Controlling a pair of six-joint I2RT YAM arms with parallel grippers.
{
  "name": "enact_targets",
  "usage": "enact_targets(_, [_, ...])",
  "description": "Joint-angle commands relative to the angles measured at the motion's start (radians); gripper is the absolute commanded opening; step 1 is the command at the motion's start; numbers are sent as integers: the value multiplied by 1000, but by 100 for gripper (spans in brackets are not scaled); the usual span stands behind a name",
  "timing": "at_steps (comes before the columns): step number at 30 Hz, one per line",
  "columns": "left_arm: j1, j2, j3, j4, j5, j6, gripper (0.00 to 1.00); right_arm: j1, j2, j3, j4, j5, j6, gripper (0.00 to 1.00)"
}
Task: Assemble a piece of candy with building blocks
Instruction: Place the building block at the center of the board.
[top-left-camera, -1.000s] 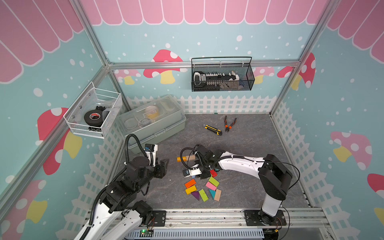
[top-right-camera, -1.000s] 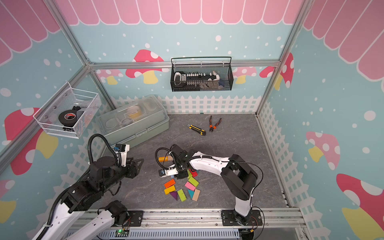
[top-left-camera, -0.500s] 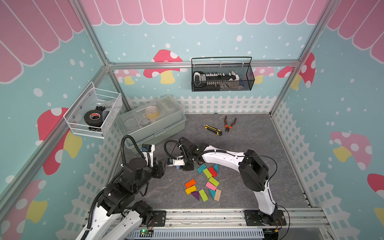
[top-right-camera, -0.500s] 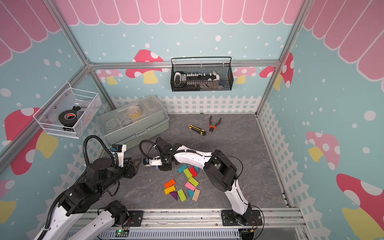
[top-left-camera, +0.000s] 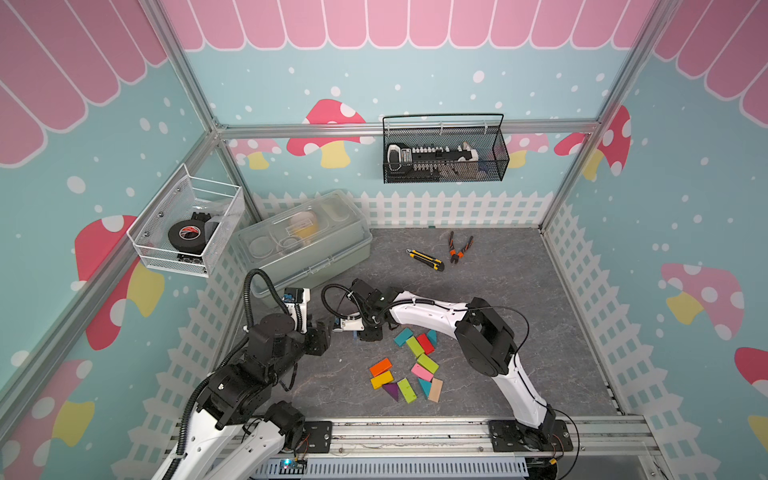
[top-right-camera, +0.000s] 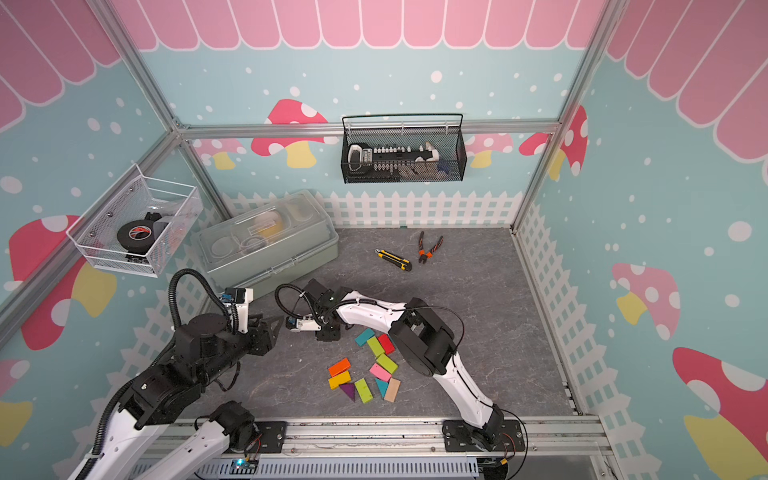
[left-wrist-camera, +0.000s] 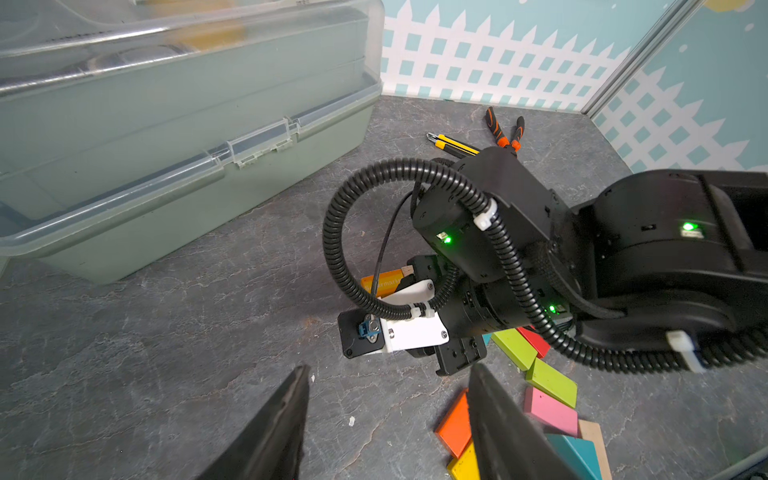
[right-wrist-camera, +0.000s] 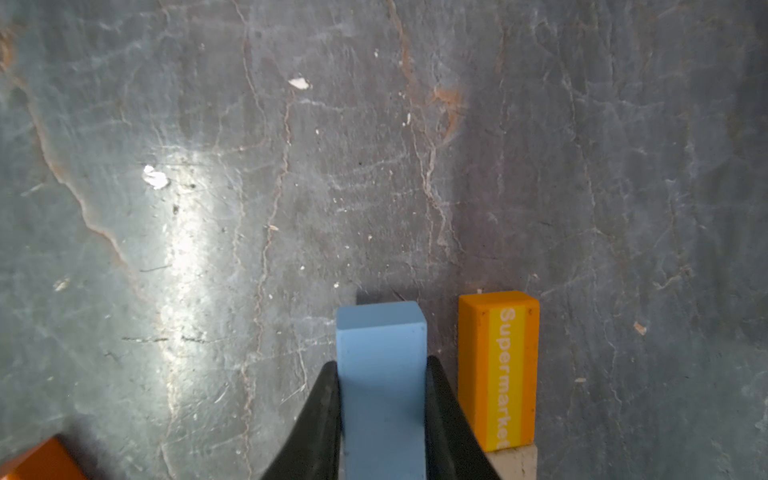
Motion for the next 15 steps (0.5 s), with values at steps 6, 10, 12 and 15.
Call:
enact_targets(6, [7, -1, 18, -10, -7, -14, 60, 3, 53, 51, -36, 44, 3, 29])
enact_targets(10, [8, 2, 19, -10, -8, -12, 60, 3, 66, 63, -33, 40, 13, 29])
enact_targets(12, [9, 1, 18, -9, -8, -13, 60, 2, 70, 69, -33, 43, 14, 29])
enact_targets(15, [9, 1, 18, -10, -7, -12, 60, 2, 73, 74, -36, 45, 15, 30])
